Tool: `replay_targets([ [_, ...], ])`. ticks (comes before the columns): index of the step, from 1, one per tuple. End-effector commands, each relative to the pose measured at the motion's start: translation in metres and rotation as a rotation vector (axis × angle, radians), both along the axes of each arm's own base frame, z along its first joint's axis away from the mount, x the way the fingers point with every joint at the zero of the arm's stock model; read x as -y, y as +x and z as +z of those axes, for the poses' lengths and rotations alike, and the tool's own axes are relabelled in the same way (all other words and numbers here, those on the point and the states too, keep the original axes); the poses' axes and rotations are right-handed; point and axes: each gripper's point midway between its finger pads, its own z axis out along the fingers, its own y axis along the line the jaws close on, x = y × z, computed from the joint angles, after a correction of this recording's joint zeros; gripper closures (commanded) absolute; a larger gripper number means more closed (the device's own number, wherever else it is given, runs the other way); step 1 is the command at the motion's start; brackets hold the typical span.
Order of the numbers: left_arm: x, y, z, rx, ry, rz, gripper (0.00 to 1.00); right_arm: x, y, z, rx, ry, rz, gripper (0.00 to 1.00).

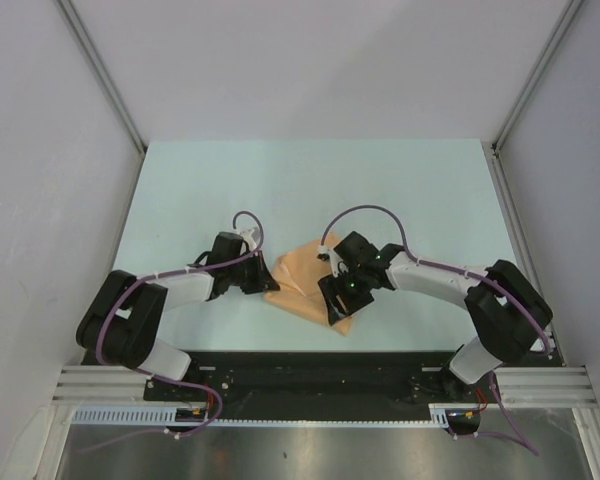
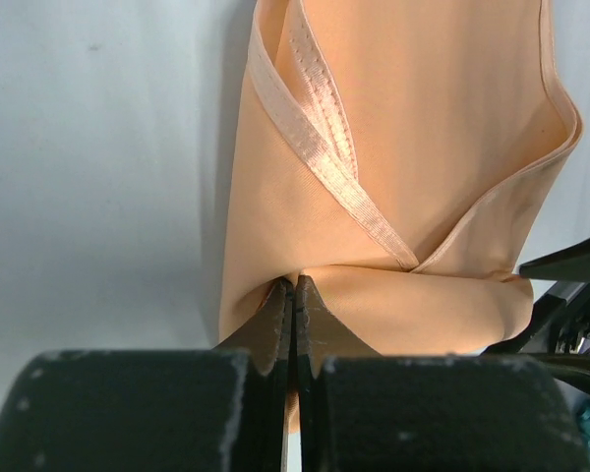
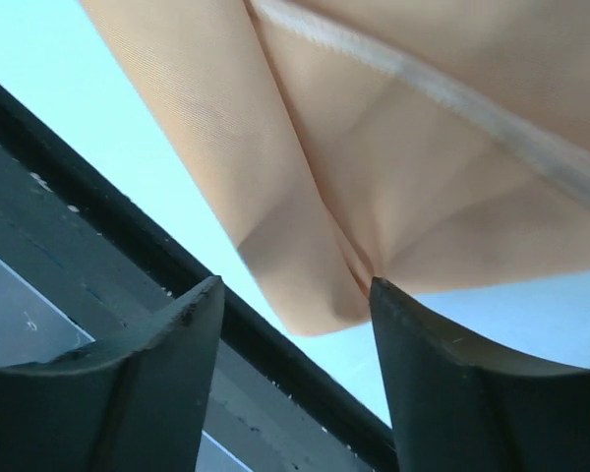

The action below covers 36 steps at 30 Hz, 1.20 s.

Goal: Fold the napkin, place the utensils inside, and roll it up
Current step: Roll the napkin with the utensil

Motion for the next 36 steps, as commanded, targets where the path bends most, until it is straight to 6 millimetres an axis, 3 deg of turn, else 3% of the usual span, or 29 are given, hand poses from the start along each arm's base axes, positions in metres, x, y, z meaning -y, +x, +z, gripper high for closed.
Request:
replay_targets([
  [1, -0.019, -0.013, -0.029, -0.065, 0.121, 0.002, 1.00, -0.012, 0.026, 0.054, 0.144, 0.048, -0.010, 0.32],
  [4, -0.019, -0.013, -0.029, -0.063, 0.121, 0.000, 1.00, -0.029, 0.032, 0.066, 0.255, 0.064, 0.055, 0.30],
  [8, -0.018, -0.013, -0.028, -0.064, 0.118, -0.002, 1.00, -0.054, 0.039, 0.065, 0.430, 0.034, 0.137, 0.30],
  [15, -0.018, -0.013, -0.027, -0.063, 0.119, -0.003, 1.00, -0.085, 0.055, 0.043, 0.602, 0.043, 0.189, 0.30],
  [21, -0.018, -0.013, -0.028, -0.064, 0.119, -0.003, 1.00, -0.102, 0.043, 0.018, 0.547, 0.079, 0.279, 0.30],
  [31, -0.017, -0.010, -0.025, -0.055, 0.116, -0.006, 1.00, -0.103, 0.024, -0.013, 0.413, 0.066, 0.325, 0.33],
  [34, -0.016, -0.010, -0.023, -0.050, 0.110, -0.009, 1.00, -0.095, 0.025, -0.024, 0.392, 0.013, 0.317, 0.42],
  [36, -0.014, -0.007, -0.017, -0.031, 0.099, -0.008, 1.00, -0.091, 0.019, -0.031, 0.338, -0.002, 0.306, 0.56],
])
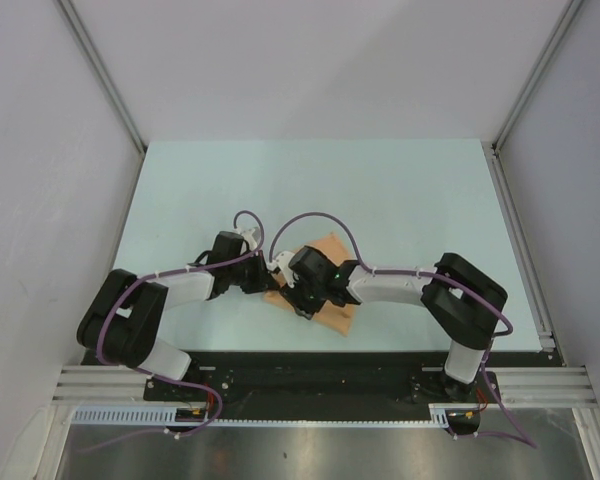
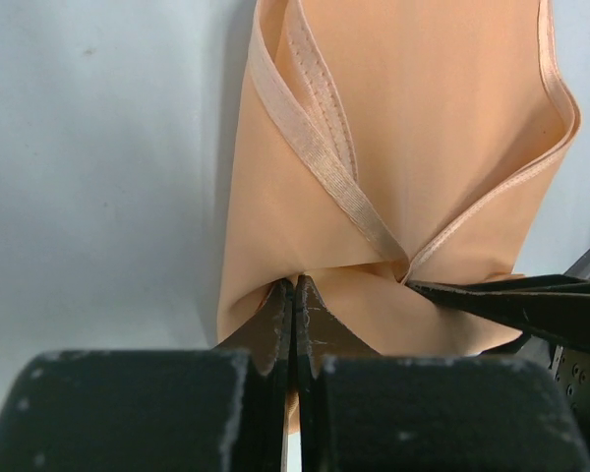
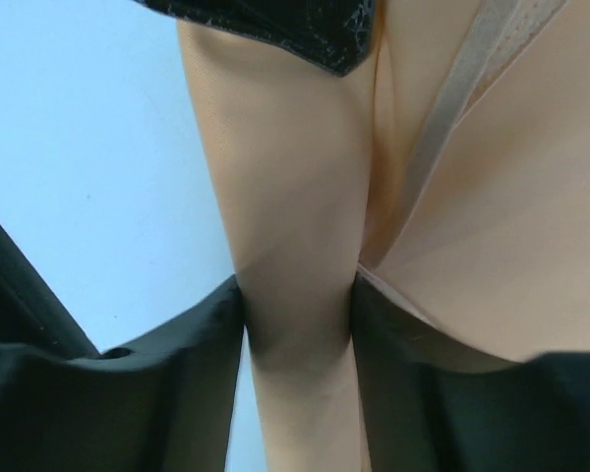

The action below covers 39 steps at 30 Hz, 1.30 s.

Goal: Fold the napkin, place the utensils inside, and roll it up
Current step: Roll the napkin with the utensil

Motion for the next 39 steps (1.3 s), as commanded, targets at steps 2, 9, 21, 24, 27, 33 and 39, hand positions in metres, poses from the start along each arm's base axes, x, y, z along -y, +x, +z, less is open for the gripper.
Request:
replay_targets([
  [2, -0.017, -0.002, -0.012, -0.006, 0.097, 0.014, 0.97, 0.008, -0.018, -0.020, -0.143, -0.043, -0.006, 0.64],
  [9, -0.043, 0.023, 0.027, 0.134, 0.078, 0.151, 0.45, 0.020, -0.038, -0.021, -0.394, 0.032, 0.005, 0.75],
  [21, -0.017, -0.004, 0.040, 0.212, -0.142, 0.051, 0.25, 0.019, -0.027, -0.029, -0.629, 0.087, -0.012, 0.75],
  [24, -0.017, -0.006, 0.038, 0.219, -0.153, 0.048, 0.25, 0.021, -0.023, -0.032, -0.670, 0.088, -0.026, 0.75],
  [27, -0.016, -0.004, 0.036, 0.224, -0.154, 0.049, 0.29, 0.021, -0.020, -0.036, -0.695, 0.085, -0.041, 0.75],
  [33, -0.015, 0.002, 0.035, 0.236, -0.153, 0.048, 0.43, 0.025, -0.013, -0.045, -0.725, 0.065, -0.072, 0.75],
  [39, -0.014, 0.006, 0.037, 0.245, -0.152, 0.045, 0.62, 0.024, -0.010, -0.047, -0.739, 0.068, -0.079, 0.75],
])
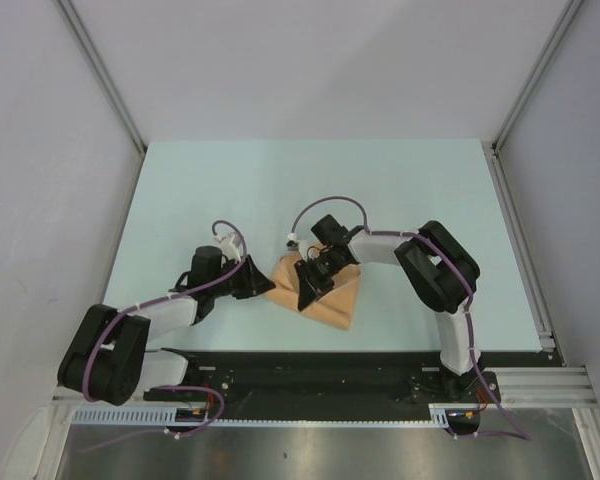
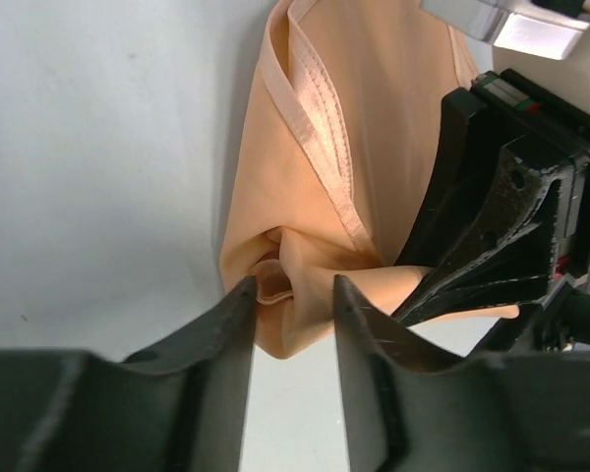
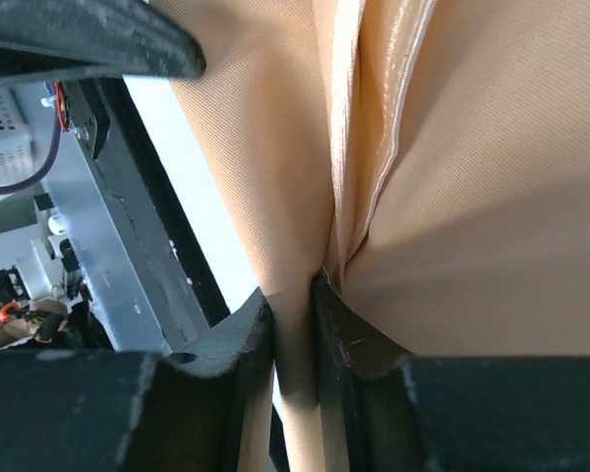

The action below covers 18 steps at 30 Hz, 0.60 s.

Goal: Fold the napkin, place the utensils inside, and roll it up
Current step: Roll the napkin with the utensil

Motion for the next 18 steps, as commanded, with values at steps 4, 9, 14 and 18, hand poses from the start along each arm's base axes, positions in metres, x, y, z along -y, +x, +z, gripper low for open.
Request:
replay_targets([
  [4, 0.008, 0.010, 0.009, 0.048, -0.032, -0.026, 0.79, 0.022, -0.010, -0.041, -0.036, -0.162, -0.006, 0.74],
  [9, 0.012, 0.010, 0.003, 0.016, -0.044, -0.043, 1.00, 0.019, -0.004, -0.030, -0.031, -0.150, -0.018, 0.65],
  [14, 0.007, 0.014, -0.005, -0.025, -0.006, -0.013, 1.00, 0.015, 0.008, -0.002, 0.020, -0.122, -0.032, 0.45],
  [18, 0.008, 0.014, -0.007, -0.050, -0.008, -0.010, 1.00, 0.016, 0.019, 0.027, 0.095, -0.098, -0.057, 0.38],
])
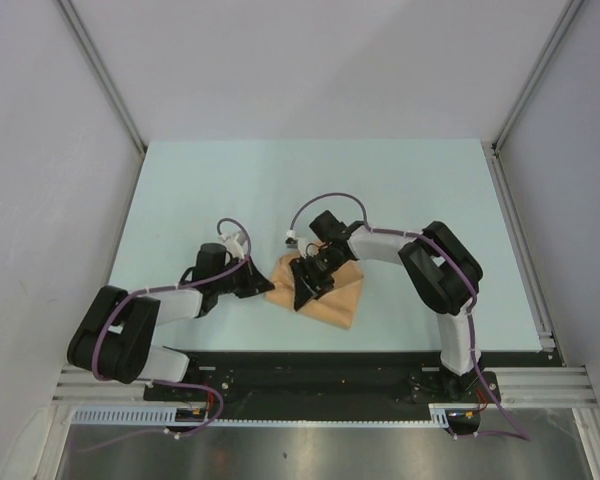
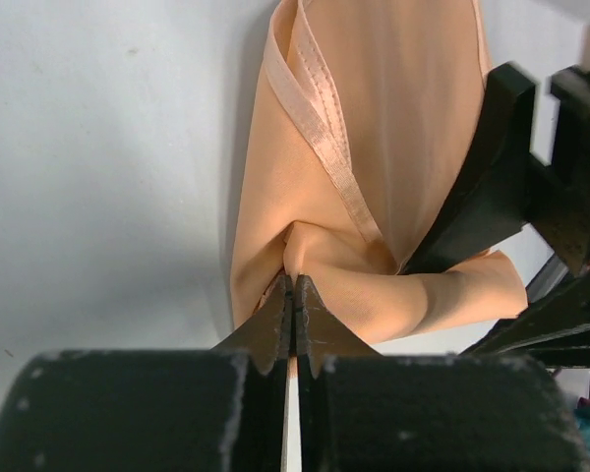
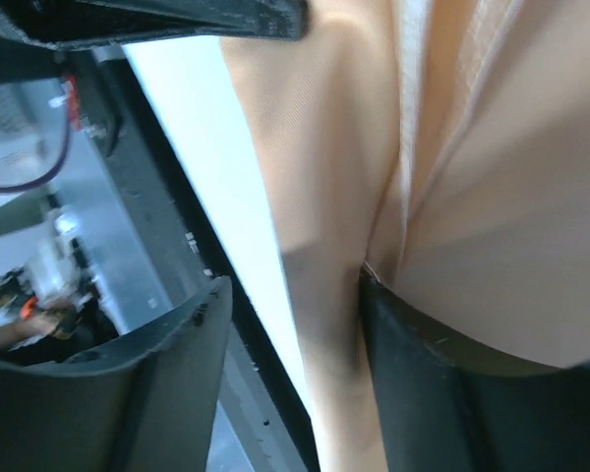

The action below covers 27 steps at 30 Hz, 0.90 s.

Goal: Fold the napkin, place the utensils inside, and roll it up
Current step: Roll the napkin with the utensil

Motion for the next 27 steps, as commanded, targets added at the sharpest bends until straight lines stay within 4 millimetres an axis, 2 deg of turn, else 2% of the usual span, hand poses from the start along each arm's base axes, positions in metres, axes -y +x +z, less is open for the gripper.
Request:
replay_targets([
  [1, 0.004, 0.011, 0.006, -0.001, -0.001, 0.004, 1.00, 0.016, 0.020, 0.016, 0.140, -0.080, -0.051, 0.37],
  [4, 0.003, 0.011, 0.002, -0.018, 0.008, 0.008, 1.00, 0.016, 0.025, 0.031, 0.234, -0.072, -0.078, 0.34],
  [5, 0.002, 0.011, 0.000, -0.028, 0.012, 0.009, 1.00, 0.018, 0.035, 0.030, 0.319, -0.102, -0.105, 0.33],
  [7, 0.003, 0.012, -0.002, -0.038, 0.011, 0.009, 1.00, 0.020, 0.029, 0.037, 0.425, -0.110, -0.112, 0.32],
  [8, 0.004, 0.011, -0.003, -0.043, 0.011, 0.005, 1.00, 0.018, 0.039, 0.039, 0.505, -0.115, -0.144, 0.32],
  [9, 0.004, 0.011, -0.004, -0.052, 0.008, 0.009, 1.00, 0.022, 0.035, 0.042, 0.546, -0.115, -0.151, 0.32],
  [10, 0.004, 0.012, -0.004, -0.053, 0.008, 0.009, 1.00, 0.016, 0.029, 0.043, 0.587, -0.105, -0.138, 0.32],
  [12, 0.004, 0.012, -0.006, -0.064, 0.010, 0.007, 1.00, 0.014, 0.033, 0.049, 0.714, -0.110, -0.149, 0.32],
  [13, 0.004, 0.013, -0.006, -0.065, 0.010, 0.009, 1.00, 0.011, 0.021, 0.044, 0.750, -0.119, -0.117, 0.32],
  [14, 0.005, 0.012, -0.007, -0.068, 0.011, 0.005, 1.00, 0.010, 0.026, 0.045, 0.823, -0.129, -0.121, 0.32],
  [18, 0.004, 0.013, -0.007, -0.076, 0.019, 0.007, 1.00, 0.002, 0.015, 0.040, 0.931, -0.148, -0.068, 0.32],
  [27, 0.004, 0.013, -0.008, -0.080, 0.023, 0.006, 1.00, -0.003, 0.016, 0.023, 1.033, -0.199, -0.001, 0.33],
])
